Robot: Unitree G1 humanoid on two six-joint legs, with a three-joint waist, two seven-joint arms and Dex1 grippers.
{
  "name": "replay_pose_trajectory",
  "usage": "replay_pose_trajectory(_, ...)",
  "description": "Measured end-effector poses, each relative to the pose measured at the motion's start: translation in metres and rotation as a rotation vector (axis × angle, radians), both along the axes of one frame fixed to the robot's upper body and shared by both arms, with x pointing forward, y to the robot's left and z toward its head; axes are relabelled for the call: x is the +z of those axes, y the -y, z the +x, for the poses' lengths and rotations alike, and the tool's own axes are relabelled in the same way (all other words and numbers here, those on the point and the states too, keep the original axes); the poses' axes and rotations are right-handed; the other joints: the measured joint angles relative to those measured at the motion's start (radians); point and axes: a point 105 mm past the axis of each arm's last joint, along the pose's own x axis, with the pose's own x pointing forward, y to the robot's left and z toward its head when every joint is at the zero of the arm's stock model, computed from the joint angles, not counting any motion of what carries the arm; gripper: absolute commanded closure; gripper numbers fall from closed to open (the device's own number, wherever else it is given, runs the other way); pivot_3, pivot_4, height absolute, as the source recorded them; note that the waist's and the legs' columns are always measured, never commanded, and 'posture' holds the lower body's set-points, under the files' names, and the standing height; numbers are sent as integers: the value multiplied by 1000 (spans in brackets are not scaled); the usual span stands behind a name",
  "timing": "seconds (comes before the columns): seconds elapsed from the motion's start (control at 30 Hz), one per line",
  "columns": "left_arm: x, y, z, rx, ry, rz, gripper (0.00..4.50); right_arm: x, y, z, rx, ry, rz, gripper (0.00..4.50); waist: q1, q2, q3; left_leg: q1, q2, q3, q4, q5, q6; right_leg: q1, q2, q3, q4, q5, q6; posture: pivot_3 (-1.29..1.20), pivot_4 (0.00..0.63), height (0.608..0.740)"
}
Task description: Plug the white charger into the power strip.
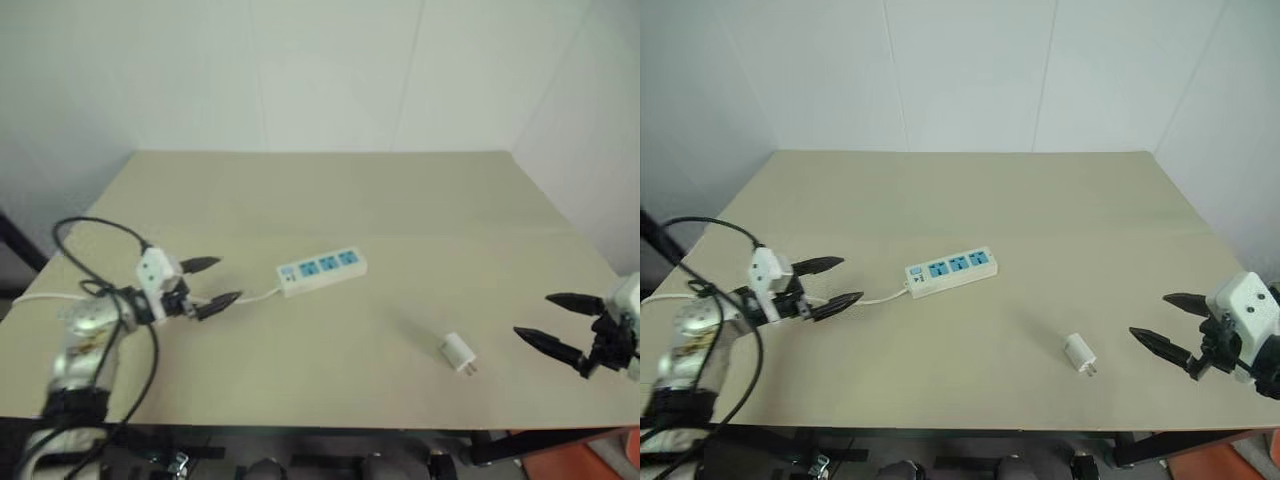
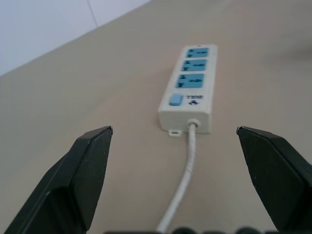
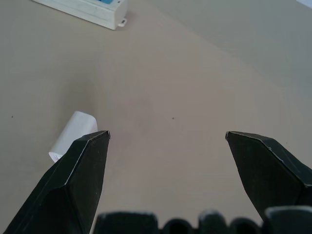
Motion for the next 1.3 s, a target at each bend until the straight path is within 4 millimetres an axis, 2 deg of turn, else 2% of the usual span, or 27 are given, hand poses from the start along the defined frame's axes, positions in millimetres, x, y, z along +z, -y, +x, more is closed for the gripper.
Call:
replay_pose_trajectory(0.17, -22, 12, 26, -15, -46, 38, 33, -1, -6, -2, -3, 8, -7, 0, 2, -2, 0, -2, -1, 0, 0, 0, 0, -1, 0, 0, -1, 0, 0, 0, 150, 740)
replay_pose_trajectory(0.33, -44, 31, 28, -130, -146, 69, 33, -3, -6, -6, -34, 6, -1, 0, 0, -2, 0, -2, -1, 0, 0, 0, 0, -1, 0, 0, -1, 1, 1, 0, 150, 740)
replay_pose_trajectory(0.53, -54, 40, 31, -160, -168, 170, 33, 1, -10, -9, -42, 25, -22, 0, -1, -2, 0, -2, -1, 0, 0, 0, 0, -1, 0, 0, -1, 0, 1, 0, 150, 740)
replay_pose_trajectory(0.63, -55, 45, 35, -164, -170, 219, 630, 4, -17, -11, -28, 34, -31, 0, 1, -2, 0, -1, -1, 0, 0, 0, 0, 0, 0, 0, -1, 0, 2, 0, 150, 740)
replay_pose_trajectory(0.73, -56, 50, 36, -173, -162, 232, 1507, 6, -22, -12, -15, 39, -26, 0, 3, -3, 0, -1, -1, 0, 0, 0, 0, 1, 0, 0, -1, 1, 2, 0, 150, 740)
replay_pose_trajectory(1.03, -57, 52, 35, -184, -169, 234, 4462, 5, -23, -13, -21, 35, -26, 0, 2, -3, -1, 0, -1, 0, 0, 0, 0, 1, 0, 0, 0, 1, 2, 0, 150, 740)
replay_pose_trajectory(1.17, -56, 53, 34, -204, -175, 230, 4485, 8, -29, -10, -1, 41, -24, 0, 3, -3, -1, -1, -1, 0, 0, 0, 0, 0, 0, 0, -1, 1, 2, 0, 150, 740)
replay_pose_trajectory(1.3, -56, 52, 28, -221, -161, 228, 4485, 5, -42, -8, 51, 27, -22, 0, 2, -3, -1, -1, -1, 0, 0, 0, 0, 0, -1, 0, -1, 1, 2, 0, 150, 740)
